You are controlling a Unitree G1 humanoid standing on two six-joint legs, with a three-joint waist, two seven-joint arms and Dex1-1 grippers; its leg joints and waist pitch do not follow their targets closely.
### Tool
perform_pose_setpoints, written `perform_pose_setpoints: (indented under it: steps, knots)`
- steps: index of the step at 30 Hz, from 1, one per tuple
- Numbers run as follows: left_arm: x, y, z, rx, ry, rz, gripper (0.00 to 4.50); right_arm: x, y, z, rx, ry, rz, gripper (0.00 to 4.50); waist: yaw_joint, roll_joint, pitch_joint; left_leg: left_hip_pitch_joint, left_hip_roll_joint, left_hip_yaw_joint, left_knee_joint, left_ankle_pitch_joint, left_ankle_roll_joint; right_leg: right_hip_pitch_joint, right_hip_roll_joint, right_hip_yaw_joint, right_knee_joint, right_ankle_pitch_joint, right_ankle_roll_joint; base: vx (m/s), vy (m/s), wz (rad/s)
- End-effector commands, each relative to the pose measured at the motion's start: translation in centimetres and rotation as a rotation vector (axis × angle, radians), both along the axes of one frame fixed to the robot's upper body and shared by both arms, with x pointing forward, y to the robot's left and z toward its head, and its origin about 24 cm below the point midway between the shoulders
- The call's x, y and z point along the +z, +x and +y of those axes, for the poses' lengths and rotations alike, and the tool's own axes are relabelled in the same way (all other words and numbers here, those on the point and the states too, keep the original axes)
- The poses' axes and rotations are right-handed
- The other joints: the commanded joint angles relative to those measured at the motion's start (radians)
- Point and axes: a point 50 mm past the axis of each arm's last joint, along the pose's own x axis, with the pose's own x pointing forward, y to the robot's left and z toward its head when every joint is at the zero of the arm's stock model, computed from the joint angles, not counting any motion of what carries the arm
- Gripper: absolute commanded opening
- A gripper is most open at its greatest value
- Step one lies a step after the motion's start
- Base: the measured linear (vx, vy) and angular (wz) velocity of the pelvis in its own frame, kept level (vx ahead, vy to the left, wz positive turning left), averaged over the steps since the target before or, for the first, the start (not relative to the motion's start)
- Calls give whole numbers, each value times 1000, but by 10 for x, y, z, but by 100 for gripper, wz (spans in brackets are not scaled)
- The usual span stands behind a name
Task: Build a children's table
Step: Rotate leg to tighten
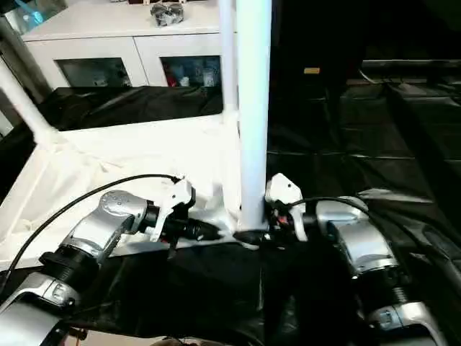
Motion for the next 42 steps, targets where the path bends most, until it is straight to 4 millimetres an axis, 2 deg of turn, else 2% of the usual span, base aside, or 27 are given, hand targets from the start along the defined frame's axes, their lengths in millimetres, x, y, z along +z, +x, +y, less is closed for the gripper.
perform_pose_setpoints:
  steps: [1,2,5,9,12,13,15,17,18,19,20,21,22,24,26,28,30,31,32,33,34,36,37,39,40,42]
  knots:
    - [19,7,-3,-4,-61,-74,0,-5,-11,16,122,25,47,297,0,-26,-64,20,64,-32,-67,-125,129,41,-65,40,-64,-71,-273,0,0,0]
    - [19,7,-3,-2,-60,-76,0,-6,-12,17,126,24,51,297,2,-31,-65,20,64,-32,-66,-117,130,42,-66,40,-62,-71,-273,0,0,0]
    - [18,6,-2,-2,-60,-76,0,-7,-14,18,136,23,61,270,2,-31,-64,19,64,-32,-65,-105,134,41,-65,40,-63,-72,-270,0,0,0]
    - [17,5,-2,6,-58,-77,0,-9,-15,20,134,32,74,262,3,-31,-64,20,64,-32,-64,-103,136,40,-65,39,-62,-72,-270,0,0,0]
    - [16,8,-2,56,-46,-85,0,-13,-14,23,77,57,79,260,4,-30,-64,20,64,-32,-65,-102,135,40,-65,40,-62,-74,-269,0,0,0]
    - [15,10,-2,88,-38,-94,0,-17,-13,24,33,61,76,260,3,-33,-64,19,64,-32,-65,-105,132,40,-64,39,-63,-80,-268,0,0,0]
    - [15,15,-5,155,-38,-111,0,-27,-7,28,-82,40,46,259,-1,-32,-62,18,63,-32,-68,-115,119,39,-65,39,-64,-96,-267,0,0,0]
    - [16,21,-12,242,-42,-128,0,-41,3,32,-271,12,40,259,-11,-36,-56,21,59,-32,-74,-167,84,38,-66,40,-74,-171,-257,0,0,0]
    - [16,21,-12,244,-42,-128,0,-41,3,32,-278,11,40,258,-17,-34,-52,20,59,-33,-77,-185,73,37,-67,40,-77,-201,-253,0,0,0]
    - [15,25,-18,306,-35,-141,0,-50,9,36,-404,-4,53,258,-27,-32,-46,24,58,-36,-85,-237,43,37,-65,38,-85,-286,-235,0,0,0]
    - [14,26,-20,320,-32,-144,0,-52,11,37,-432,-8,58,257,-32,-32,-47,28,58,-38,-87,-256,26,37,-66,38,-87,-313,-228,0,0,0]
    - [14,28,-25,352,-35,-140,0,-56,14,42,-506,-11,67,257,-40,-42,-50,27,57,-41,-89,-265,9,39,-67,41,-86,-320,-217,0,0,0]
    - [14,28,-26,362,-34,-142,0,-56,15,44,-521,-12,68,257,-40,-42,-50,27,57,-41,-89,-265,9,39,-67,41,-86,-320,-217,0,0,0]
    - [13,32,-38,445,-31,-152,0,-60,24,60,-650,-38,54,257,-47,-40,-49,29,56,-38,-91,-270,5,34,-65,44,-90,-304,-216,0,0,0]
    - [13,34,-44,483,-30,-163,0,-60,27,69,-684,-42,43,257,-52,-44,-50,31,54,-38,-92,-284,-3,33,-65,44,-93,-299,-216,0,0,0]
    - [14,33,-48,491,-37,-167,0,-57,30,78,-680,-45,8,257,-50,-42,-50,31,55,-38,-91,-287,3,32,-67,46,-95,-293,-214,0,0,0]
    - [14,31,-52,466,-50,-171,0,-49,33,88,-622,-13,-62,257,-55,-43,-51,24,54,-39,-91,-278,10,36,-67,44,-93,-271,-216,0,0,0]
    - [14,31,-52,457,-50,-173,0,-47,34,89,-610,3,-69,292,-54,-43,-52,26,55,-37,-90,-272,19,36,-66,45,-92,-251,-219,0,0,0]
    - [14,31,-51,455,-50,-175,0,-45,34,89,-608,20,-56,292,-55,-42,-52,24,54,-37,-89,-265,28,38,-66,45,-91,-232,-225,0,0,0]
    - [14,31,-51,455,-50,-175,0,-45,34,89,-608,20,-56,313,-55,-42,-52,24,54,-37,-89,-261,31,38,-65,44,-90,-226,-227,0,0,0]
    - [14,30,-49,441,-52,-176,0,-43,35,87,-598,41,-41,329,-55,-39,-52,24,54,-37,-89,-257,38,39,-65,44,-89,-221,-231,0,0,0]
    - [14,28,-45,408,-58,-177,0,-39,35,83,-558,54,-43,337,-55,-39,-52,24,55,-37,-89,-257,42,40,-66,44,-90,-220,-233,0,0,0]
    - [14,28,-44,397,-59,-176,0,-38,35,83,-542,56,-46,362,-57,-36,-53,23,56,-37,-89,-256,44,41,-64,43,-88,-195,-237,0,0,0]
    - [14,25,-40,353,-64,-181,0,-34,31,76,-446,43,-69,374,-55,-37,-55,22,56,-37,-87,-240,50,44,-64,43,-84,-162,-247,0,0,0]
    - [14,23,-37,328,-68,-179,0,-31,27,71,-371,40,-81,374,-54,-32,-57,22,56,-38,-86,-230,54,46,-64,42,-81,-143,-249,0,0,0]
    - [15,20,-31,271,-76,-177,0,-25,19,61,-241,54,-89,374,-46,-33,-63,18,58,-35,-76,-170,92,55,-64,40,-70,-22,-266,0,0,0]
